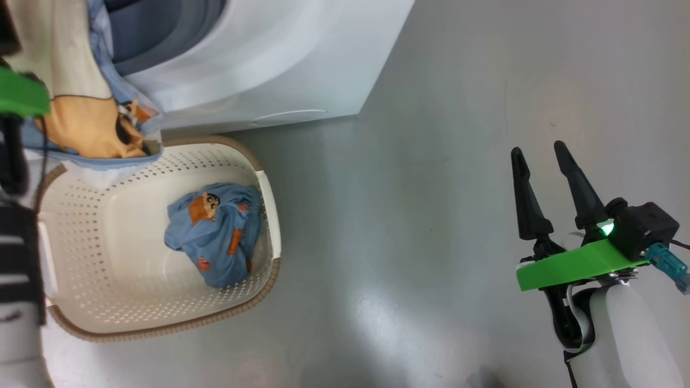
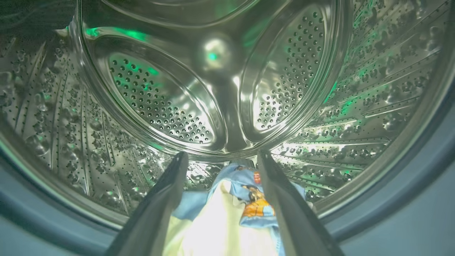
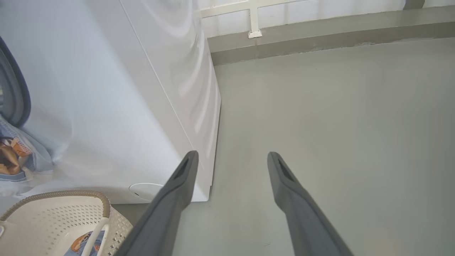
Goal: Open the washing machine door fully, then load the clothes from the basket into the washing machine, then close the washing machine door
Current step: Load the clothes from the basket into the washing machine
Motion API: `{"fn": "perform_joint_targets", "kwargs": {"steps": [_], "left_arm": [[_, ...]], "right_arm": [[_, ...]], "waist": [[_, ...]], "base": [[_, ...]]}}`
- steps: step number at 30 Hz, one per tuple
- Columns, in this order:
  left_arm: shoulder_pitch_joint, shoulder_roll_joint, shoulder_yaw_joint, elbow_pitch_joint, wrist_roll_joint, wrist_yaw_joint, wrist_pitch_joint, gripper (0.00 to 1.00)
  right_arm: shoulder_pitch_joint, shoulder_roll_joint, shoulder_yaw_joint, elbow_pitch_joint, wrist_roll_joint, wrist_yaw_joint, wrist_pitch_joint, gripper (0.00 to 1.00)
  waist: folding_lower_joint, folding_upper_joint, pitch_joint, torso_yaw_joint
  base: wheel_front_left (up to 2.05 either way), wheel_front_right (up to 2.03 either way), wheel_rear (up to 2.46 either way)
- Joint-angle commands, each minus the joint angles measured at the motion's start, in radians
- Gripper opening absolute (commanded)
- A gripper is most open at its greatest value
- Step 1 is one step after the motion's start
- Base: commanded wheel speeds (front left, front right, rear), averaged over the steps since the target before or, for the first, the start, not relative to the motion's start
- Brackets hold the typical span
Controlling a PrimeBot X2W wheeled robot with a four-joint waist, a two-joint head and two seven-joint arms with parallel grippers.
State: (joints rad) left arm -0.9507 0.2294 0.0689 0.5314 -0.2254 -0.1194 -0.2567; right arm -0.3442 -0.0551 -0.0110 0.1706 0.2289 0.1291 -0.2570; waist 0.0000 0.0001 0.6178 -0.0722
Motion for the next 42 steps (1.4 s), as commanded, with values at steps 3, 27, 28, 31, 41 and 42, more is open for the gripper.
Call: {"fn": "perform_joint_targets", "kwargs": {"steps": [3,27,28,31,41,42], "left_arm": [[0.105,0.024,0.040,-0.096,-0.014,-0.004,-0.005,1.00],[0.622,-0.112,0.142,-0.468,0.035,0.017,-0.005,1.00],[0.641,-0.119,0.148,-0.475,0.034,0.020,-0.005,1.00],[0.687,-0.137,0.158,-0.489,0.029,0.025,-0.005,1.00],[0.793,-0.170,0.153,-0.497,0.027,0.037,-0.005,1.00],[0.800,-0.172,0.151,-0.496,0.031,0.040,-0.005,1.00]], "right_arm": [[0.040,-0.001,0.013,-0.030,-0.006,0.002,-0.005,1.00],[0.046,-0.011,0.039,-0.014,-0.012,0.002,-0.005,1.00],[0.046,-0.011,0.039,-0.014,-0.011,0.002,-0.005,1.00],[0.046,-0.012,0.040,-0.012,-0.012,0.002,-0.005,1.00],[0.044,-0.019,0.047,-0.005,-0.010,0.002,-0.005,1.00],[0.044,-0.020,0.046,-0.005,-0.010,0.002,-0.005,1.00]], "waist": [[0.0000,-0.0001,-0.014,0.019],[0.0000,-0.0001,-0.054,0.028],[0.0000,-0.0001,-0.055,0.028],[0.0000,-0.0001,-0.059,0.031],[0.0000,-0.0001,-0.068,0.031],[0.0000,-0.0001,-0.068,0.031]], "base": [[0.00,0.00,0.00],[0.00,0.00,0.00],[0.00,0.00,0.00],[0.00,0.00,0.00],[0.00,0.00,0.00],[0.00,0.00,0.00]]}}
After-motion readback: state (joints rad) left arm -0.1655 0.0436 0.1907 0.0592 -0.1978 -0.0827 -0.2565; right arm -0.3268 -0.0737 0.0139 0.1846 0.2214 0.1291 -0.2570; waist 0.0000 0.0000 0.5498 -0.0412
